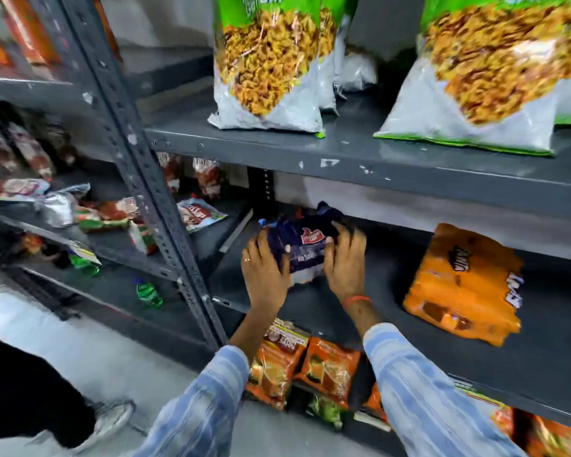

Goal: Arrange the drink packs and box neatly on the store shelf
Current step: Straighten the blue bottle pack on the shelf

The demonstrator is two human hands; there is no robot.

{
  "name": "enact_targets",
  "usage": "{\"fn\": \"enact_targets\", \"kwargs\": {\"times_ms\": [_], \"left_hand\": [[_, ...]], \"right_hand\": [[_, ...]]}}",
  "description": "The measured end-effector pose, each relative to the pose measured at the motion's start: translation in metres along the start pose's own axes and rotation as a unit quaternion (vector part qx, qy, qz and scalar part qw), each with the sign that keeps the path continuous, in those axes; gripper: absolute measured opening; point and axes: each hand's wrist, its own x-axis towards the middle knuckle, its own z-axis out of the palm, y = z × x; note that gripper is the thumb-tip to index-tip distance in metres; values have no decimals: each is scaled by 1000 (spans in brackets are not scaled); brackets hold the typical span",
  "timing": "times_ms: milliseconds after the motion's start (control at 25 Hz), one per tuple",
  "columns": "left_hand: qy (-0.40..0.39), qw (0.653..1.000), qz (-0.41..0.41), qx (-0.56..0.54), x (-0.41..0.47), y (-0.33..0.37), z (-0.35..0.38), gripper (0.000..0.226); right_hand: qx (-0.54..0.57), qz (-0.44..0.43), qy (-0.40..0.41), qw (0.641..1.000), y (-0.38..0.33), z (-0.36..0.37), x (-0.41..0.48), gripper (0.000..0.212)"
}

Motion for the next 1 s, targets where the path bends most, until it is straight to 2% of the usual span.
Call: {"fn": "enact_targets", "kwargs": {"times_ms": [80, 160, 240, 320, 400, 520, 640, 880, 1000], "left_hand": [[-87, 990, -95, -56, 11, -9, 10, 63], [-145, 964, -179, -131, 16, -14, 19, 60], [-136, 952, -213, -173, 23, -14, 24, 55], [-112, 948, -224, -196, 27, -16, 26, 53], [-105, 944, -211, -229, 20, -19, 30, 57], [-99, 944, -141, -282, -7, -23, 28, 68], [-105, 935, -90, -326, -30, -27, 27, 70], [-76, 952, -54, -292, -55, -26, 37, 71], [-63, 957, -71, -275, -60, -32, 42, 69]], "right_hand": [[-33, 101, -12, 994, 10, 9, 15, 46], [-1, 222, -71, 973, 25, 11, 32, 54], [77, 291, -130, 945, 39, 11, 47, 52], [121, 310, -130, 934, 46, 12, 47, 51], [159, 308, -84, 934, 49, 10, 32, 50], [198, 266, -27, 943, 55, -1, -6, 51], [209, 252, -37, 944, 61, -10, -31, 55], [252, 258, -36, 932, 68, -24, -53, 49], [234, 285, -30, 929, 67, -19, -66, 46]]}}
